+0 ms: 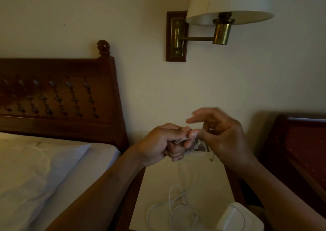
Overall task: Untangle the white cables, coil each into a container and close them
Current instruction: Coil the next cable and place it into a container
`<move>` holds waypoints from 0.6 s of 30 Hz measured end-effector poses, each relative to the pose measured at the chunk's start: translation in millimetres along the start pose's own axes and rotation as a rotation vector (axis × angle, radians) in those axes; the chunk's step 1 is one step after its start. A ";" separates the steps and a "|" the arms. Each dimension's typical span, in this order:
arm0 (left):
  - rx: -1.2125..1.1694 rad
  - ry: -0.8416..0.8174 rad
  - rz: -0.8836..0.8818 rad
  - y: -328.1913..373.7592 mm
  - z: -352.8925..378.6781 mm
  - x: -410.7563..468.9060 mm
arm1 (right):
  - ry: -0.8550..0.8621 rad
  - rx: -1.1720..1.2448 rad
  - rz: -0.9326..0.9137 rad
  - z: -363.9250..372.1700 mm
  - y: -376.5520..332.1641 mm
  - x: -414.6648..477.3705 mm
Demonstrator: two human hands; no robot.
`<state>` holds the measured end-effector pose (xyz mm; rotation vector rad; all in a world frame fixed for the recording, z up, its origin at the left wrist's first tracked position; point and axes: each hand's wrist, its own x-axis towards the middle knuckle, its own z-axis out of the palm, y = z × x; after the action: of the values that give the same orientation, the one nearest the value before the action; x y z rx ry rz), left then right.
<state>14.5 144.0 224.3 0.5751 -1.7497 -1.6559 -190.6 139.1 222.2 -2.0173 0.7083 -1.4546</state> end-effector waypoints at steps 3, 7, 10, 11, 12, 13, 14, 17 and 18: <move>-0.048 0.010 -0.013 3.6 -1.5 1.5 | -0.097 0.068 -0.021 7.4 1.0 -5.3; -0.125 0.088 0.008 2.1 -1.5 1.0 | -0.126 0.018 0.028 11.9 4.7 -16.4; -0.183 0.117 0.012 -2.4 -2.2 2.4 | -0.115 -0.039 0.062 17.1 2.5 -19.4; -0.208 0.120 0.010 -3.5 -2.5 3.3 | -0.109 -0.041 0.085 18.5 1.2 -19.0; -0.229 0.125 0.004 -4.4 -2.6 4.1 | -0.118 -0.040 0.097 19.5 0.8 -18.9; -0.244 0.135 -0.005 -5.2 -2.4 4.8 | -0.131 -0.040 0.095 20.8 0.4 -19.5; -0.257 0.155 -0.017 -6.2 -1.7 5.5 | -0.135 -0.044 0.087 22.2 -0.4 -21.2; -0.288 0.293 -0.071 -7.2 4.4 9.3 | -0.104 -0.009 0.088 27.8 -6.1 -27.6; -0.294 0.362 -0.091 -7.5 8.9 11.6 | -0.091 0.031 0.104 30.6 -6.8 -29.2</move>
<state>-0.7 141.2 218.9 0.7672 -1.2134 -1.7056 -168.7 168.0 199.4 -1.9790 0.7370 -1.2987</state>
